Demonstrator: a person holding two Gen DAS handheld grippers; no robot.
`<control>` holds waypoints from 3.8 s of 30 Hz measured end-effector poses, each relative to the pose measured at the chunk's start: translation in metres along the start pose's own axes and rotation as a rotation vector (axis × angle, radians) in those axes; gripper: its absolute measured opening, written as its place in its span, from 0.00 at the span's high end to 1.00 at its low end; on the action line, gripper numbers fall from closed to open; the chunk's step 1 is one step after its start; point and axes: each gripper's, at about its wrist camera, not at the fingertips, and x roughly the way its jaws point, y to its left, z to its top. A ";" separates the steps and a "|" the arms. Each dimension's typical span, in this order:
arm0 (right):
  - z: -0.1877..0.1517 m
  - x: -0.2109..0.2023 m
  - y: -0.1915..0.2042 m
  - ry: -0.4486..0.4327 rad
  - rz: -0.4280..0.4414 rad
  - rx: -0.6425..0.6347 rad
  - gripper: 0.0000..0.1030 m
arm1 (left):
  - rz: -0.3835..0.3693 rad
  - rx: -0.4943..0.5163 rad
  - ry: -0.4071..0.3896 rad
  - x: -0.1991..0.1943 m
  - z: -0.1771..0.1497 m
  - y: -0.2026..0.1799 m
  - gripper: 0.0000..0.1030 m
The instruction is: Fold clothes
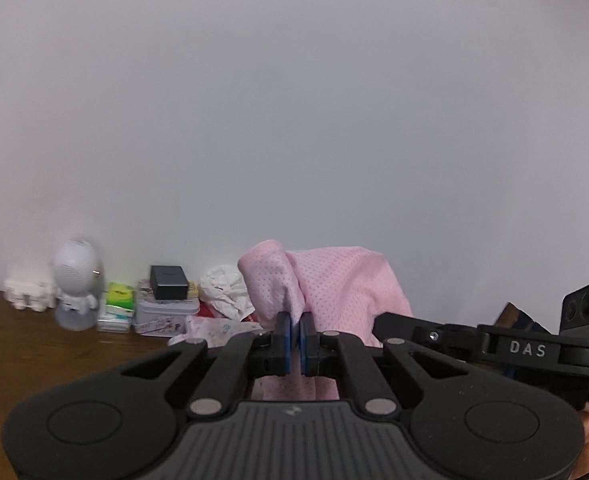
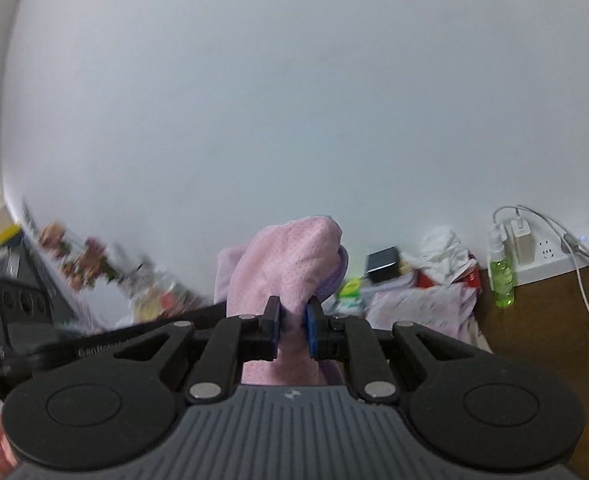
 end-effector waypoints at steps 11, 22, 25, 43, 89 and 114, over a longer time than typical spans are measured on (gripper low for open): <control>-0.022 0.133 -0.148 0.092 -0.019 0.269 0.88 | 0.096 -0.148 0.147 0.144 -0.021 0.071 0.97; -0.057 0.137 -0.197 0.009 0.065 0.436 0.73 | 0.078 -0.334 0.108 0.139 -0.041 0.116 0.83; -0.047 0.115 -0.183 -0.088 0.021 0.357 0.70 | 0.069 -0.263 -0.005 0.118 -0.033 0.107 0.77; -0.092 0.114 -0.102 -0.128 -0.090 -0.074 0.40 | 0.032 -0.170 -0.135 0.084 -0.083 0.084 0.24; -0.362 -0.190 0.158 0.049 -0.387 -0.332 0.00 | 0.398 0.145 -0.070 -0.284 -0.359 -0.060 0.00; -0.387 -0.203 0.192 0.130 -0.430 -0.344 0.00 | 0.438 0.092 -0.034 -0.316 -0.379 -0.065 0.00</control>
